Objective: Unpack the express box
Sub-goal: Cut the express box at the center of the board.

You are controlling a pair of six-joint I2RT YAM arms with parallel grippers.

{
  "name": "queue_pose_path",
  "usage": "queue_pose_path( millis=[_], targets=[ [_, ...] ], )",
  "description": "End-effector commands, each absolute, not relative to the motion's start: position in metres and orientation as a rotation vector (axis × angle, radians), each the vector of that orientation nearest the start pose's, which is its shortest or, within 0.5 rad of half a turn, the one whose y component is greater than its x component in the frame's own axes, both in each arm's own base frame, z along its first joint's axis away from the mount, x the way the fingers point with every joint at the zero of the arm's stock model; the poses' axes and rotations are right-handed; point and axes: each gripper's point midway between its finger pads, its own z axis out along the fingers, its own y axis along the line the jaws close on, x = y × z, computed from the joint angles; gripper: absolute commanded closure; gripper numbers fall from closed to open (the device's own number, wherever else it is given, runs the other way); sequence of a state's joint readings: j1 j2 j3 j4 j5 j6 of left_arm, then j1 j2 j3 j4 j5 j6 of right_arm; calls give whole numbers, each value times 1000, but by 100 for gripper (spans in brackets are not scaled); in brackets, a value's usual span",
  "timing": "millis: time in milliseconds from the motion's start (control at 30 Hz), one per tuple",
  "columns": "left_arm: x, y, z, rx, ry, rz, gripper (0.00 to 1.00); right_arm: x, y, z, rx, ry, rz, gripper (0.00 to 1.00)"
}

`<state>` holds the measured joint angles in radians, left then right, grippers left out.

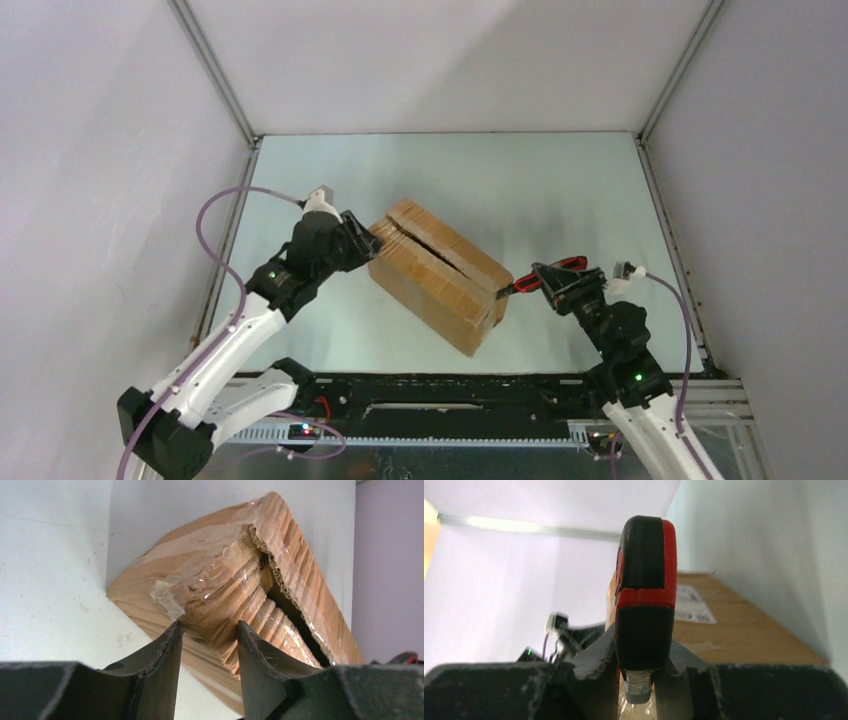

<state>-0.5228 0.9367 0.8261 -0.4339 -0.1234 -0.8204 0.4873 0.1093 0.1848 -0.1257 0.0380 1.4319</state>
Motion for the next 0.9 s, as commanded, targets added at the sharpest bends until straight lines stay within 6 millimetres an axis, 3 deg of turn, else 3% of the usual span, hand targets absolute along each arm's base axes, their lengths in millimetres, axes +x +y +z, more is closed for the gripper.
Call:
queue_pose_path(
  millis=[0,167,267,400,567,700,867],
  targets=[
    [235,-168,199,-273,2258,-668,57,220,132,218,791,1586,1361,100],
    [226,-158,194,-235,2285,-617,50,223,129,236,764,1562,1389,100],
    [222,-146,199,-214,2277,-551,41,219,129,233,778,1582,1387,100],
    [220,-125,225,-97,2243,-413,31,208,127,234,799,1596,1395,100],
    [219,-126,277,74,2139,-402,15,194,123,243,769,1644,1344,100],
    [213,-164,311,292,2049,-570,8,188,130,264,691,1629,1385,100],
    [172,-259,353,701,1900,-1002,4,174,144,329,507,1538,1518,100]
  ],
)
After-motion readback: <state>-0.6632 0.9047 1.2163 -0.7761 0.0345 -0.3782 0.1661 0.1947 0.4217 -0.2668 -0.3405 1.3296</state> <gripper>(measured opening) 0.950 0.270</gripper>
